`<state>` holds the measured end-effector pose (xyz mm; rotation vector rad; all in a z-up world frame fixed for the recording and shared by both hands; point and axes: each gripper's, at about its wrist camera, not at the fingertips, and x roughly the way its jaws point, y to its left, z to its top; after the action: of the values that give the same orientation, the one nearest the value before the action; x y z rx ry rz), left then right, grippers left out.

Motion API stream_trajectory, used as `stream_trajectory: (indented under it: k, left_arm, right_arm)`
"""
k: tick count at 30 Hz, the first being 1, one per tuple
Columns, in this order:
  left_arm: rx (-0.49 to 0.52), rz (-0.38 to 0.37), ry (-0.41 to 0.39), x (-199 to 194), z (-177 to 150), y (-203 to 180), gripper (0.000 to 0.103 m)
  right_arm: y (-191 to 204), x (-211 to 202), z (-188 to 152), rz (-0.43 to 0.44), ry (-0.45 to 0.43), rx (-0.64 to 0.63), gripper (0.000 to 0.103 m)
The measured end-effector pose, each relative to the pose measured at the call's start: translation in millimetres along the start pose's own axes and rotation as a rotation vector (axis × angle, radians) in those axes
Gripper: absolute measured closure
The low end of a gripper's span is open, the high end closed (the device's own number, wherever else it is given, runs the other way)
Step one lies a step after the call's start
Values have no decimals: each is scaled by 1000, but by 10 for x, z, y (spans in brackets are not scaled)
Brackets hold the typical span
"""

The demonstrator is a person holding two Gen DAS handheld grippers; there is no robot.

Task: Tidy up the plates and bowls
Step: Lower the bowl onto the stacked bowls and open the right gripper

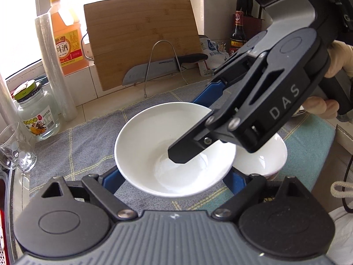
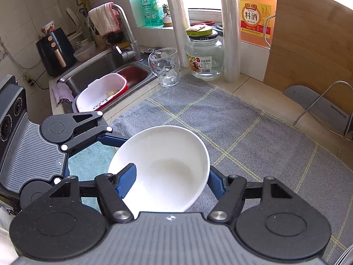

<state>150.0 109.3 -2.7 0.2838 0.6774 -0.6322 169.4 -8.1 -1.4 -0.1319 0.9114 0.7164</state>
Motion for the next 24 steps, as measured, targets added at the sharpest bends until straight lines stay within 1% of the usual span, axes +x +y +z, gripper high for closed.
stream_trajectory:
  k: [7,13,18,24]
  left_arm:
    - [44,-66,-8,6,77,-236,10]
    - [82,-117,-12,87,151,-375,10]
    - [100,-154,-10,175,184,-476,10]
    - [98,-199,2,292,204,-568,10]
  right_arm:
    - [-28,-275,-250,-48,-7,44,29]
    - [-98,-455,-429,-89,-19,89,28]
    - [-166,-544,-547,-118,-23,124,29]
    - [-261,-591,-663,-145,-17,165,29]
